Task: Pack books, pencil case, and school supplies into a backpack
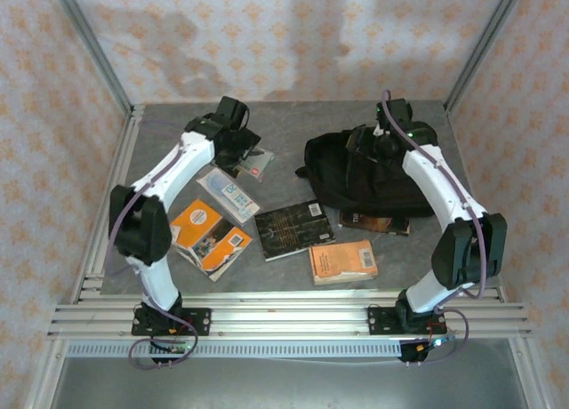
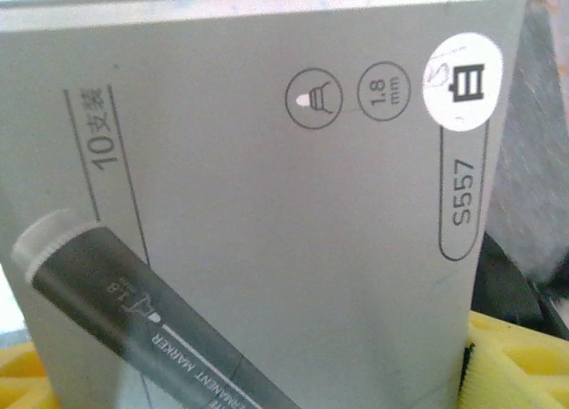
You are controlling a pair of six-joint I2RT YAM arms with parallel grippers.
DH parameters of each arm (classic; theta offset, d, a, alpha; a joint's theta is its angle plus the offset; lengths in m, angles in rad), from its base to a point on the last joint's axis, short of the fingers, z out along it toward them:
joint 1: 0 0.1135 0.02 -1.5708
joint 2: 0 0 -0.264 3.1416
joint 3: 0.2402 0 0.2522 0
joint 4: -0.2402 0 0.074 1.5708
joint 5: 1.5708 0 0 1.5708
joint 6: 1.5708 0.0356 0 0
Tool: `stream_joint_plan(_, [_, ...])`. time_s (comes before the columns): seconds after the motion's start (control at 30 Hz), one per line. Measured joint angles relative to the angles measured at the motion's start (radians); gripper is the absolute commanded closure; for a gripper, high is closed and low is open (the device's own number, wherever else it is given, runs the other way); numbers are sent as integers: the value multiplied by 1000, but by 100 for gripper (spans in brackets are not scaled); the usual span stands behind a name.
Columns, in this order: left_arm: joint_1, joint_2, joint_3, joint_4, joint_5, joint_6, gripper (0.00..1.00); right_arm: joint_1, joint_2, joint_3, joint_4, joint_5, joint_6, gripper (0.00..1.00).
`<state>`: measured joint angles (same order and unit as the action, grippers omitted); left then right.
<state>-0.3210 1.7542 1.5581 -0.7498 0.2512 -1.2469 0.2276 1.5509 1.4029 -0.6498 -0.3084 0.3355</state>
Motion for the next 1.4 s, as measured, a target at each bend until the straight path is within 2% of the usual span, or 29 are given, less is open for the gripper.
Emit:
stream_joint_plan(0.1, [-12,-96,-141,80,50,-2,20,70,-74,-48,50,-11,14,31])
stream_joint_plan(0.17, [-23,-156,-225,102,68,-2,19,128,-145,-111,115,-34,45,26])
stream_joint_plan(0.3, [-60,-264,-280,122,66,0,18,220,-270,-267,280,-104,130,22])
stream_joint_plan(0.5, [-106,-422,-329,188,66,-12,17,348,-276,-350,422,-160,194,17])
stream_joint_plan(0.7, [-131,-428,-353,205,59,-32,17,441,-241,-412,595,-234,226,14])
stream_joint_plan(0.9, [-163,-423,-373,214,56,-60,17,476,-225,-448,726,-262,246,17])
stream_joint_plan(1.07, [-168,-423,-386,232,44,-72,22,479,-199,-448,785,-276,257,24])
stream_joint_plan(1.23, [-168,-423,-406,248,40,-73,28,480,-203,-455,773,-256,241,24])
stream_joint_plan(1.4, [-170,-423,-409,245,45,-29,30,480,-271,-457,684,-176,195,22])
